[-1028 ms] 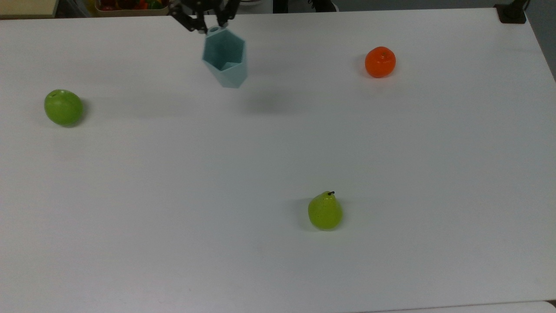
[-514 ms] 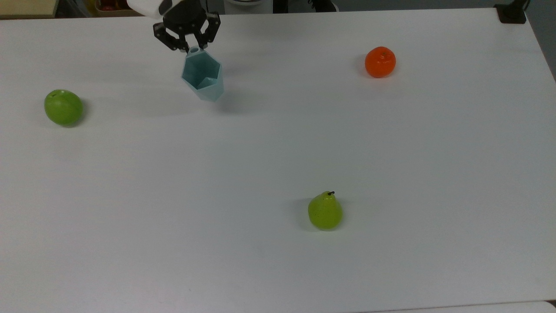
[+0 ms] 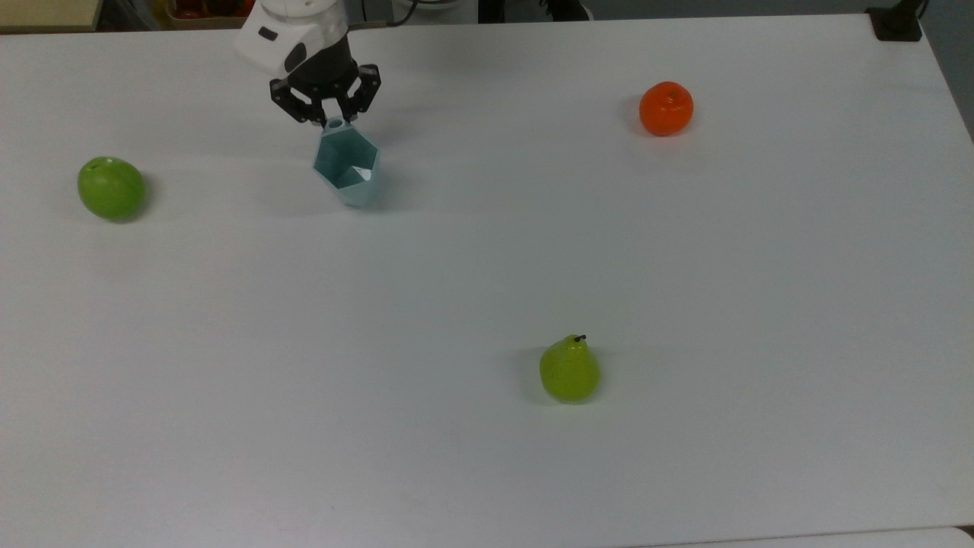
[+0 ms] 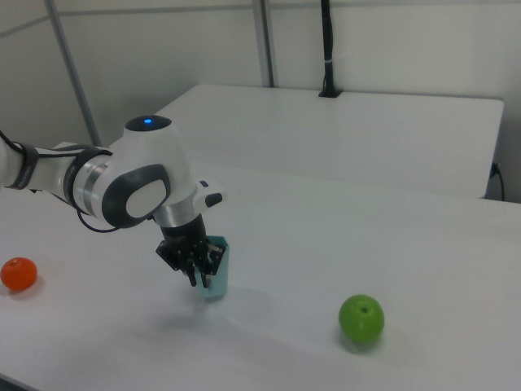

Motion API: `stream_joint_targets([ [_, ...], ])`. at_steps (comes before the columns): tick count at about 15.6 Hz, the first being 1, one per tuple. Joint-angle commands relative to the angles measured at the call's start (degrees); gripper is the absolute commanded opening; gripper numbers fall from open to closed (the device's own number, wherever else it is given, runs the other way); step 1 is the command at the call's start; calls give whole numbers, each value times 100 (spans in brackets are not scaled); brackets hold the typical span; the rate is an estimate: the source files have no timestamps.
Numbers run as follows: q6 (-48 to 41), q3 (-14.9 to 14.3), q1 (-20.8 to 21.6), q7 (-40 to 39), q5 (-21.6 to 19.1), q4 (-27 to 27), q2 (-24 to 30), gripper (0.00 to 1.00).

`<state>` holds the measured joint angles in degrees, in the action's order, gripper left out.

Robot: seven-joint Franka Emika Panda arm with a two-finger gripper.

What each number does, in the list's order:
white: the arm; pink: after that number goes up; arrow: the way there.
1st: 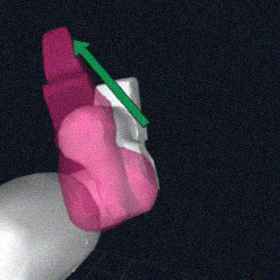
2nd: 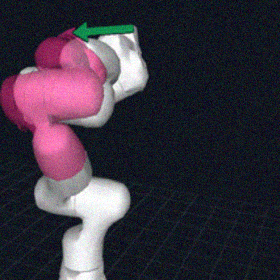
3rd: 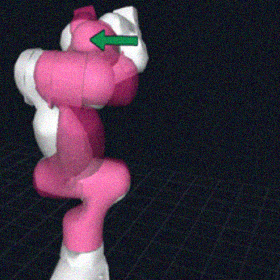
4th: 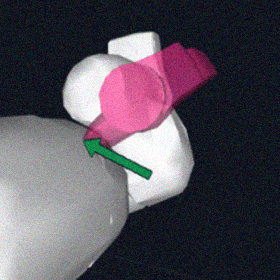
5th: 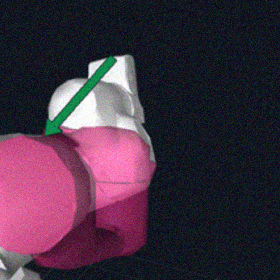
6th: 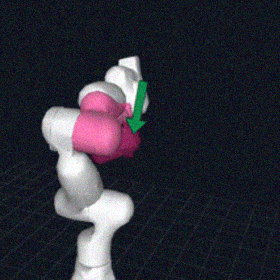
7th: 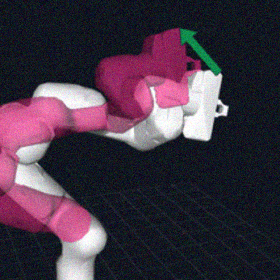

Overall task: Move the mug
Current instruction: 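Lower the cup onto the table and open the gripper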

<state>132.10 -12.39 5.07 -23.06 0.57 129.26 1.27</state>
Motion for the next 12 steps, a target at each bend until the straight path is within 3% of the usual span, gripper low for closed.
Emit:
stream_joint_targets([
  [1, 334, 0, 2, 223, 92, 100, -127, 0],
  [5, 308, 0, 11, 250, 92, 109, -241, 0],
  [7, 186, 0, -6, 259, 83, 82, -206, 28],
  [8, 72, 0, -6, 250, 75, 47, -197, 33],
  [9, -16, 8, -6, 259, 75, 38, -180, 50],
  [12, -227, 17, 20, 259, 75, 29, -92, 68],
])
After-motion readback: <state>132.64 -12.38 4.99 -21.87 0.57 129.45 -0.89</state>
